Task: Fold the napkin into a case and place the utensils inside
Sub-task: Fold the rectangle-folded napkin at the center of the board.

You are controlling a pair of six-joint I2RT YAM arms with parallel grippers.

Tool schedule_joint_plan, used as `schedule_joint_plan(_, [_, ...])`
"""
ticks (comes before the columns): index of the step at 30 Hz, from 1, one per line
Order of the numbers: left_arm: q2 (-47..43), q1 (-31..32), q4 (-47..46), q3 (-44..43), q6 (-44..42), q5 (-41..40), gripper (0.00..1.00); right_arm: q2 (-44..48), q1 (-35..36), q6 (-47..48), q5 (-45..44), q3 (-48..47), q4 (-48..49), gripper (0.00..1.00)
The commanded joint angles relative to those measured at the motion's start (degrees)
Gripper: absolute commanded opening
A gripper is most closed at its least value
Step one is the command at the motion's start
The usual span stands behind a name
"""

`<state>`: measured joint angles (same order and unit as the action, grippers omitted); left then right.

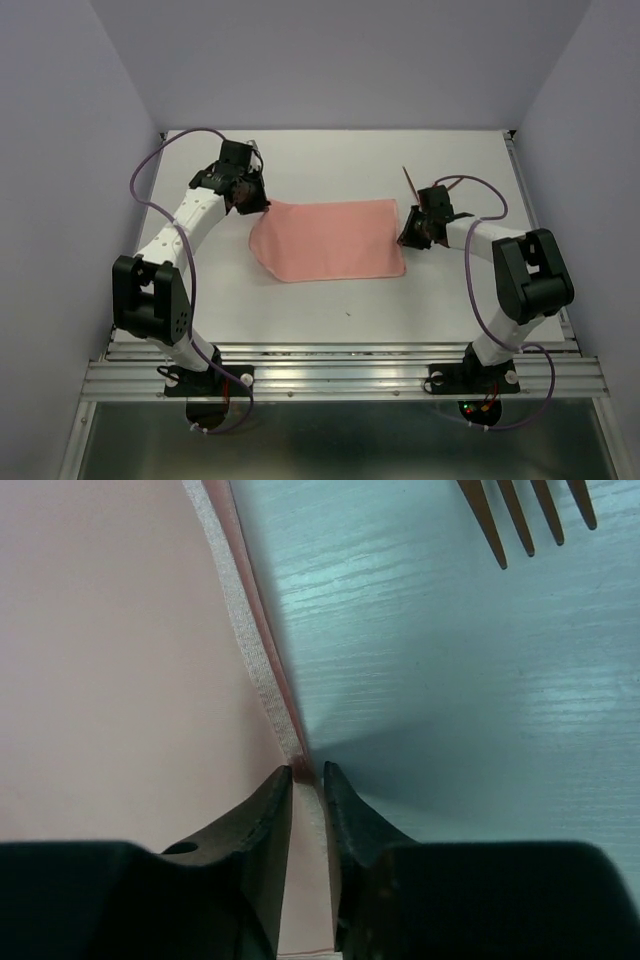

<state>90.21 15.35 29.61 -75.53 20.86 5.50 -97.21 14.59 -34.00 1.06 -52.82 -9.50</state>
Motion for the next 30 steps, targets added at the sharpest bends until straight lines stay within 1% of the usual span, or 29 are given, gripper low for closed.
schedule_joint_plan(1, [0.31,2.21,0.19,-4.01,0.23,1.09,0.0,-2.1,0.09,0.95,1.13,-1.15,0.7,0.21])
schedule_joint_plan(2, [0.66,2.57,0.1,-4.36,0.67,1.27,0.0,-2.28,0.09,0.95,1.4,-1.15,0.71,0.19])
schedule_joint_plan(4, [1.8,4.41,-0.86,-4.89,1.46,3.37,0.0,-2.55,0.09,0.87,2.28,-1.06,1.15,0.18])
schedule_joint_plan(5, [2.33,5.29,-1.13,-5.24,2.42,3.99,0.0,-2.63,0.09,0.69,2.54,-0.89,1.58,0.15])
schedule_joint_plan(7, [4.17,7.31,-1.92,-6.47,3.39,4.52,0.0,-2.72,0.09,0.25,3.33,-0.27,1.94,0.14])
schedule_joint_plan(8, [4.96,9.5,-2.09,-7.0,3.83,4.7,0.0,-2.64,0.09,0.07,3.51,-0.09,2.2,0.13])
schedule_joint_plan(11, [8.39,13.28,-2.97,-9.63,5.94,5.66,0.0,-2.55,0.62,-0.54,4.3,0.61,3.08,0.13])
schedule_joint_plan(15, [13.13,16.63,-4.11,-13.93,8.66,5.93,0.0,-2.64,1.14,-1.33,4.56,1.14,3.43,0.13])
schedule_joint_plan(24, [20.69,22.08,-4.12,-22.2,11.66,6.72,0.0,-3.07,2.28,-2.3,5.09,2.1,4.75,0.12])
schedule_joint_plan(30, [24.04,23.67,-4.2,-25.63,13.41,6.81,0.0,-3.6,3.52,-3.18,5.0,2.19,5.28,0.12])
